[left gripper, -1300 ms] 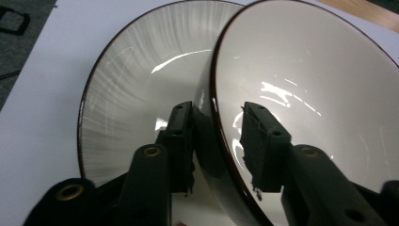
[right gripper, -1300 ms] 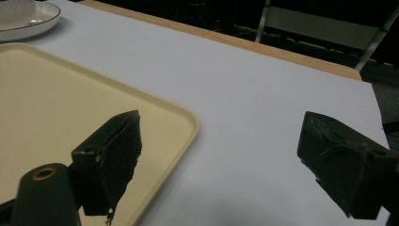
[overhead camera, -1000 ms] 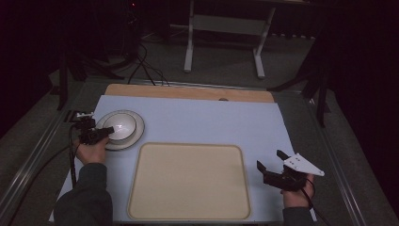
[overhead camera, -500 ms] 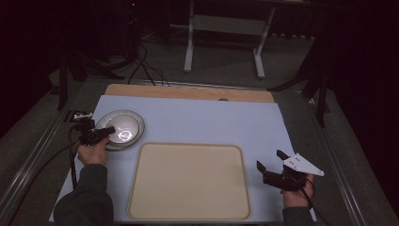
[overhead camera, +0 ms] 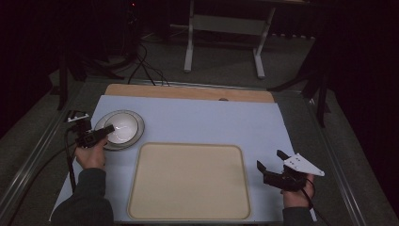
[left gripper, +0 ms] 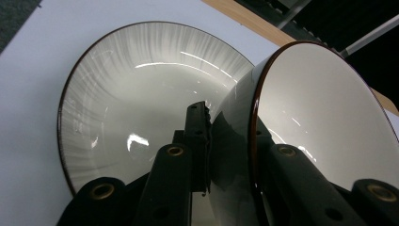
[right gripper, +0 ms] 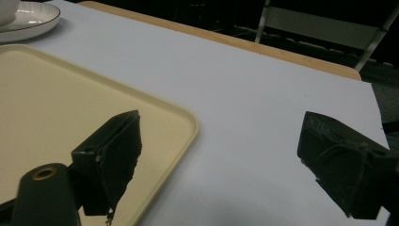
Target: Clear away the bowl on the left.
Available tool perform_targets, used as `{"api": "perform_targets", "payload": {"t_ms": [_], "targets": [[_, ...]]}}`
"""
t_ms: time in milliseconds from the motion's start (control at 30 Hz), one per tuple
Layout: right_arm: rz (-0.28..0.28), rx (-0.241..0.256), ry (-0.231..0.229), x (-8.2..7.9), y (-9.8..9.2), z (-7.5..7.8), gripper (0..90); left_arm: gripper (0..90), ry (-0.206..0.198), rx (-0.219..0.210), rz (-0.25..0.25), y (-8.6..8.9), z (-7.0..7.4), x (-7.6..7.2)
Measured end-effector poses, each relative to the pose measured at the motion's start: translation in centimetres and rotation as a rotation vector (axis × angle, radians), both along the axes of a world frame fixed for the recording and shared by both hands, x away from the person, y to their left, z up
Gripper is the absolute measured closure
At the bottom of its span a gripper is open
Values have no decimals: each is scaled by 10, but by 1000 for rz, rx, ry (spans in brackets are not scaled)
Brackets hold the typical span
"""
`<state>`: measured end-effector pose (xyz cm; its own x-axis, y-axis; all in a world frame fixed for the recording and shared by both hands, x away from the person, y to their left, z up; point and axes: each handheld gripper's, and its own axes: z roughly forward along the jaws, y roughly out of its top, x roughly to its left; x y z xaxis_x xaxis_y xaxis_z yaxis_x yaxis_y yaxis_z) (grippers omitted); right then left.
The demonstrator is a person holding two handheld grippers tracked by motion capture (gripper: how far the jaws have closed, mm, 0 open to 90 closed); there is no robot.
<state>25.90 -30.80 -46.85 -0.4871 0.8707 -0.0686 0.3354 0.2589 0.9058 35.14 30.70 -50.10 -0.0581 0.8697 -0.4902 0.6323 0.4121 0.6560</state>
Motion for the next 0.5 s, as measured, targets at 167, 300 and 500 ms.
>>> {"api": "perform_targets", "payload": {"t_ms": [167,300,500], "targets": [[-1,-1,-1,0,0,0,138,785,-32,-23,-16,2,3,-5],[-1,2,0,0,-1,0,138,785,-41,-39,-11,3,3,-9],[-3,4,-3,0,-1,1,138,786,-56,-47,-20,4,6,-16]]}}
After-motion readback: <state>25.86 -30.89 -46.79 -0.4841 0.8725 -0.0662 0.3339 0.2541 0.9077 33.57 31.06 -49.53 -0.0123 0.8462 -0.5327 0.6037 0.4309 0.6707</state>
